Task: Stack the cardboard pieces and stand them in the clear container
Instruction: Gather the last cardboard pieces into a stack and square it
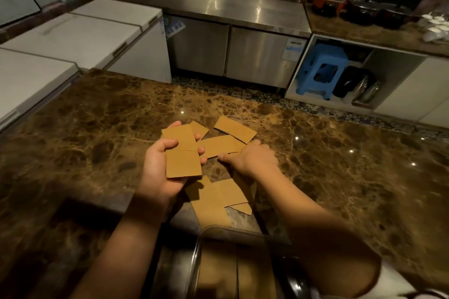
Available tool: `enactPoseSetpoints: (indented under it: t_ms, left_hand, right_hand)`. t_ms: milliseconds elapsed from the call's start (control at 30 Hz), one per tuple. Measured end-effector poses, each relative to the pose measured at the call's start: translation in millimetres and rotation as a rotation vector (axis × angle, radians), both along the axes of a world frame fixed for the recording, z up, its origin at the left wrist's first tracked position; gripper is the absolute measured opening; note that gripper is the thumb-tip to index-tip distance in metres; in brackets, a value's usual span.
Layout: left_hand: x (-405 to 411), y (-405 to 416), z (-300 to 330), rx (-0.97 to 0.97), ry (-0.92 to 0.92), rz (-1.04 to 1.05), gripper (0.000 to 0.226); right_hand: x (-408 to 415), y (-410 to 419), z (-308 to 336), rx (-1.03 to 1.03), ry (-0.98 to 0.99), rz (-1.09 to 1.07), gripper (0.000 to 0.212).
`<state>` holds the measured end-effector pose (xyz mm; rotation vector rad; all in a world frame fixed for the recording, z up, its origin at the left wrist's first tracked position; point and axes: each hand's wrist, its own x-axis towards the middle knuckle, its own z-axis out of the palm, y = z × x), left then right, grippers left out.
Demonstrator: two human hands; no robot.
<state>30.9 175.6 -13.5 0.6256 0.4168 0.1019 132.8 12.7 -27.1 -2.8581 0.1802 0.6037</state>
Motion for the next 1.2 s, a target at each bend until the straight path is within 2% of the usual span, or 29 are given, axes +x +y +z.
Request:
enactPoseSetpoints:
  t_ms: [133,200,233,333,400,467,567,633,700,767,833,967,1100,1200]
  left_hand:
    - [4.4,-6.8,1.1,-0.017,-0.009,-0.027,0.041]
    - [5.7,-7.7,1.2,-0.025,-0.014,-0.028,0.042]
    - [5.9,-7.8,1.2,-0.023,-0.019,-0.027,0.042]
    - [5.0,-5.9,-1.1,-0.002,-0.024,-0.01,0.044]
    - [4.0,-2.8,-5.0,-0.004,-0.032,0.01,0.045]
    - [2.7,0.8,-8.5,-0.015,-0.035,0.026,0.044]
    - [3.5,3.7,-12.3,-0.014,-0.033,0.035,0.044]
    - [6.8,2.0,-13.0,-0.004,-0.028,0.024,0.044]
    - [11.0,-2.4,-12.5,0.003,-0.018,-0.028,0.044]
    - [13.6,-7.4,-10.6,-0.032,-0.009,-0.105,0.04]
    - [15.6,-9.6,-9.9,-0.073,-0.011,-0.158,0.04]
    - [20.6,-10.7,-10.8,-0.072,-0.013,-0.193,0.036]
    - [27.6,-14.6,-14.0,-0.029,0.007,-0.164,0.037]
    - [28.3,-19.3,-13.9,0.017,-0.002,-0.149,0.037]
  right_hand:
    - [14.5,8.1,-7.1,0.023,-0.024,-0.039,0.12]
    - [23.1,7.1,-6.3,0.079,0.034,-0.047,0.106]
    - [28.1,5.0,-5.3,0.122,0.084,-0.027,0.092]
    - [37.6,-9.2,-0.1,0.257,0.241,0.037,0.032]
    - [40.6,-28.7,10.5,0.249,0.374,-0.003,0.021]
    - [44.8,-55.4,23.7,0.121,0.463,-0.006,0.02]
    - [60.6,-84.9,40.3,0.003,0.463,0.041,0.028]
    - [77.0,-84.3,36.4,-0.04,0.329,0.169,0.055]
    - [86.3,-68.2,24.7,-0.111,0.096,0.413,0.079]
    - [91.2,-47.5,11.3,-0.107,-0.053,0.624,0.082]
    - [100.3,-33.1,-3.3,-0.091,-0.072,0.717,0.077]
    - [112.0,-25.4,-21.9,-0.028,-0.087,0.694,0.07]
    - [105.3,-33.5,-19.3,0.124,-0.136,0.513,0.072]
    - [87.2,-46.9,-9.2,0.353,-0.147,0.321,0.043]
